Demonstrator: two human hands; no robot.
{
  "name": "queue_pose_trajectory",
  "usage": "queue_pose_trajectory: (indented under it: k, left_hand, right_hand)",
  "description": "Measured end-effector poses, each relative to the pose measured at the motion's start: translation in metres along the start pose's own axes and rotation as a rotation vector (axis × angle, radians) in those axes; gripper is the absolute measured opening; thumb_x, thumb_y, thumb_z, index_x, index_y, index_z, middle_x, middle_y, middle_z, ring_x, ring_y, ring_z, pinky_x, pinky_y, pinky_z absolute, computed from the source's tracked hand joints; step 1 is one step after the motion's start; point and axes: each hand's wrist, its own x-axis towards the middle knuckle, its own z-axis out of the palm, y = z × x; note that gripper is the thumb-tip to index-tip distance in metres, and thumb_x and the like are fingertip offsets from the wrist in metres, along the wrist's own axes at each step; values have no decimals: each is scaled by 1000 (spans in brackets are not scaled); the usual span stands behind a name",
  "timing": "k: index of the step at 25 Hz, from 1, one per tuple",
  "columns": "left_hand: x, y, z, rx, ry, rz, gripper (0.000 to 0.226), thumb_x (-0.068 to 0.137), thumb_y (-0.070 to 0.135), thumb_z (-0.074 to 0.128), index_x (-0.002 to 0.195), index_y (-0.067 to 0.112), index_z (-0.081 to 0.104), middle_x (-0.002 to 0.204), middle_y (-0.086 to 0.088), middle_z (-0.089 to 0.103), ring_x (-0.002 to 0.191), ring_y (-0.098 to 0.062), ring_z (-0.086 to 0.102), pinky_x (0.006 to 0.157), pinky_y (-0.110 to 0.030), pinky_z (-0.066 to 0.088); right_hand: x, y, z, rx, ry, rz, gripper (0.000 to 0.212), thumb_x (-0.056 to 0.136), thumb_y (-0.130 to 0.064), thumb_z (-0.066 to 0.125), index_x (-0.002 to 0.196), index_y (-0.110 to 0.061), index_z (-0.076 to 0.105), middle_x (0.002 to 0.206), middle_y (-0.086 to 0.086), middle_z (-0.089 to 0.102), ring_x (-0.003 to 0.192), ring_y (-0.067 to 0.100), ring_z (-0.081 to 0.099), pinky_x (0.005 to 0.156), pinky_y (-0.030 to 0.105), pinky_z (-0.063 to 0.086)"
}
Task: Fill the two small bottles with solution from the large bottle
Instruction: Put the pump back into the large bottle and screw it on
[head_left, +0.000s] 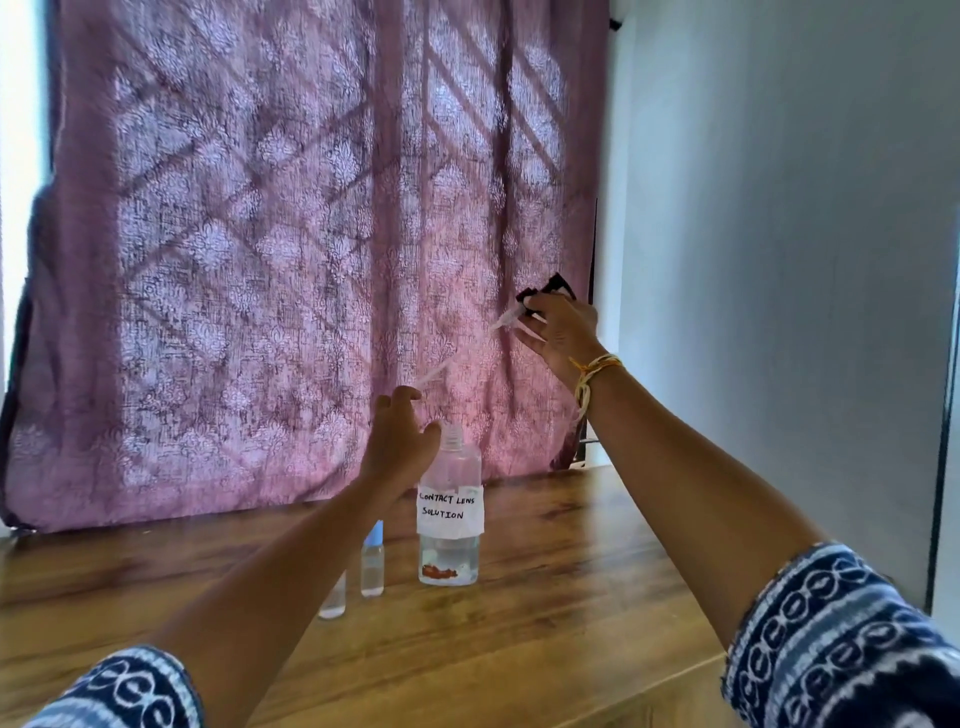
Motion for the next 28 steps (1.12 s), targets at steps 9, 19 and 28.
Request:
queue_pose_trajectory:
  k: [9, 19, 28]
  left_hand:
    - [22, -29, 25, 2, -163, -17, 22, 77, 10, 70, 91, 15, 53, 104, -6, 57, 99, -23, 55, 76, -26, 36]
    - [27, -36, 50, -120, -222, -74, 24, 83, 24, 70, 102, 11, 63, 94, -2, 66, 86, -17, 59, 65, -19, 43]
    - [21, -32, 44, -143, -234, -95, 29, 85, 25, 69, 109, 9, 65, 92, -1, 64, 88, -17, 59, 85, -32, 49]
  right_hand:
    - [51, -14, 31, -221, -9, -156, 26, 89, 5, 59, 112, -5, 55, 91, 18, 65, 75, 25, 63, 67, 34, 53]
    - [60, 2, 35, -186, -57, -106, 47, 91, 5, 58, 135, -3, 44, 100, 18, 66, 72, 19, 64, 61, 32, 53]
    - [41, 30, 42, -256, -129, -65, 43, 89, 9, 57, 130, 1, 46, 99, 16, 68, 69, 15, 65, 65, 35, 56]
